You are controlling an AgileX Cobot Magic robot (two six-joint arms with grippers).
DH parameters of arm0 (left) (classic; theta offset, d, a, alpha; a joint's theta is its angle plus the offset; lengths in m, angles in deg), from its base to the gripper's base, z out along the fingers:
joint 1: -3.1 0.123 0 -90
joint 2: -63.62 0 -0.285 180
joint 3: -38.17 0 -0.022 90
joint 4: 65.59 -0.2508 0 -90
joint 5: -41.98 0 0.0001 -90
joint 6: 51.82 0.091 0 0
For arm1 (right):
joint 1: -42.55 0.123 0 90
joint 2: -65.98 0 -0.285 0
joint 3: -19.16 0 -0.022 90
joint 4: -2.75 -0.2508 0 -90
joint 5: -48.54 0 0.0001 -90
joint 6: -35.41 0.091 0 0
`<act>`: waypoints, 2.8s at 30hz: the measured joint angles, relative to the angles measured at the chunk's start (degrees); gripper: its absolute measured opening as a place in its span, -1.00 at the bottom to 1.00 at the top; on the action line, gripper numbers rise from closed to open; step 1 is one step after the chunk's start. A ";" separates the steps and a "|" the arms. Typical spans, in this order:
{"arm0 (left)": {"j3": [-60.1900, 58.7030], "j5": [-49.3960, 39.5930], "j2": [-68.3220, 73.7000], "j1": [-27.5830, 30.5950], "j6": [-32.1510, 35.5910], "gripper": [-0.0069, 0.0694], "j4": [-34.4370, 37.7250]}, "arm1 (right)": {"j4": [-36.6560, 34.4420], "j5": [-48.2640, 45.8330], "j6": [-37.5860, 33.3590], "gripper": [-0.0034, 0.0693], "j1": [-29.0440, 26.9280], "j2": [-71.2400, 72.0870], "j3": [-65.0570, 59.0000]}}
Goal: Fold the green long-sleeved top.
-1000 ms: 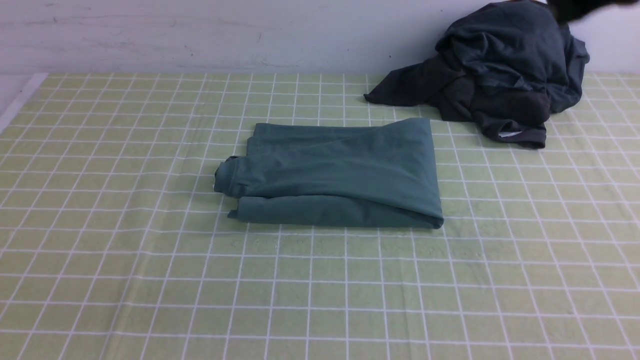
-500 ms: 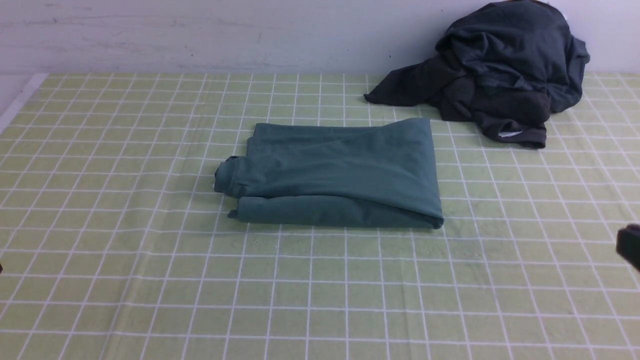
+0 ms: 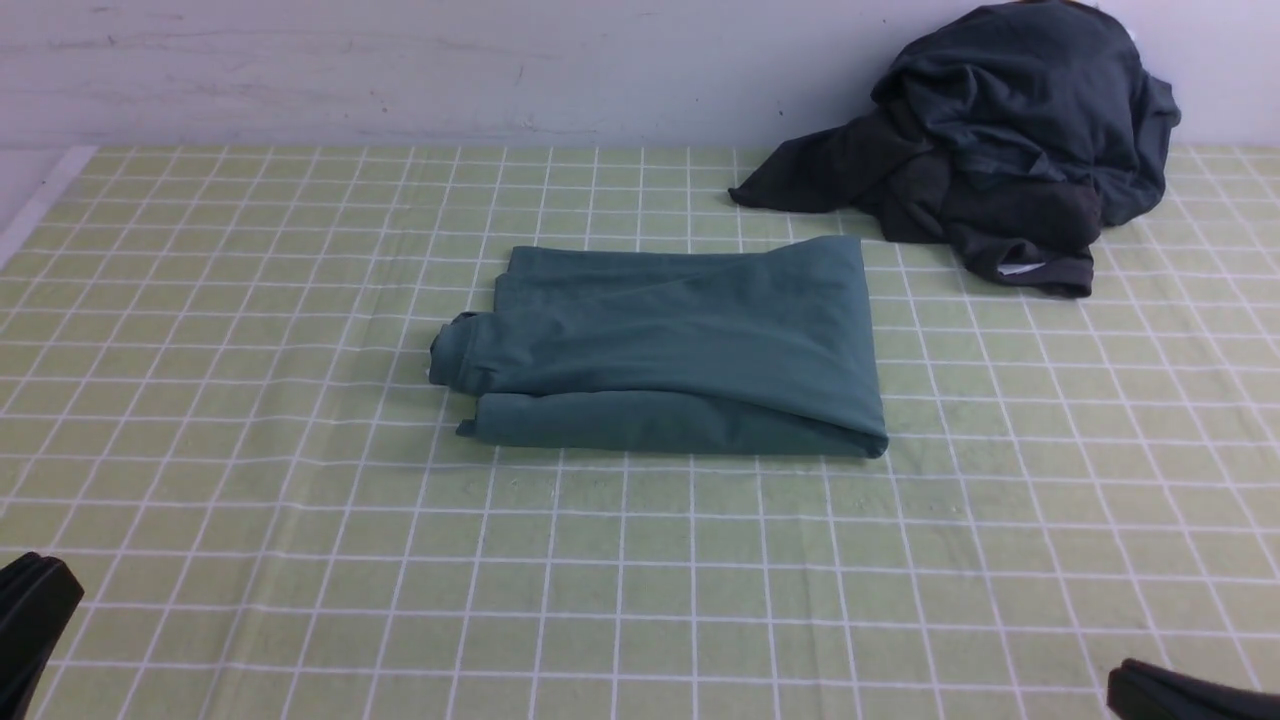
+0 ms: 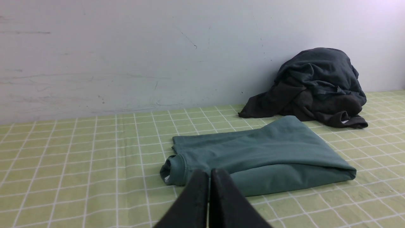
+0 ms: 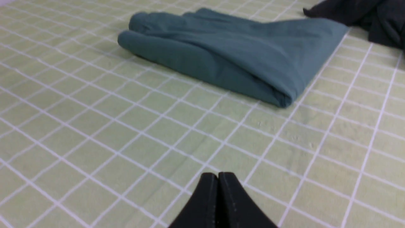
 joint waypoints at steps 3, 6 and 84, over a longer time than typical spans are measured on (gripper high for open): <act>0.00 0.00 0.00 0.00 0.00 -0.82 0.21 | 0.22 -1.94 0.00 -0.94 0.00 0.00 -2.29; 0.00 0.00 0.00 0.00 0.00 -0.82 0.26 | 2.38 -5.44 0.36 -0.94 0.00 0.02 -3.45; -13.13 -4.30 -3.98 8.87 -15.67 -0.82 -20.06 | -27.49 -10.11 -33.47 -0.94 -34.20 26.17 -6.57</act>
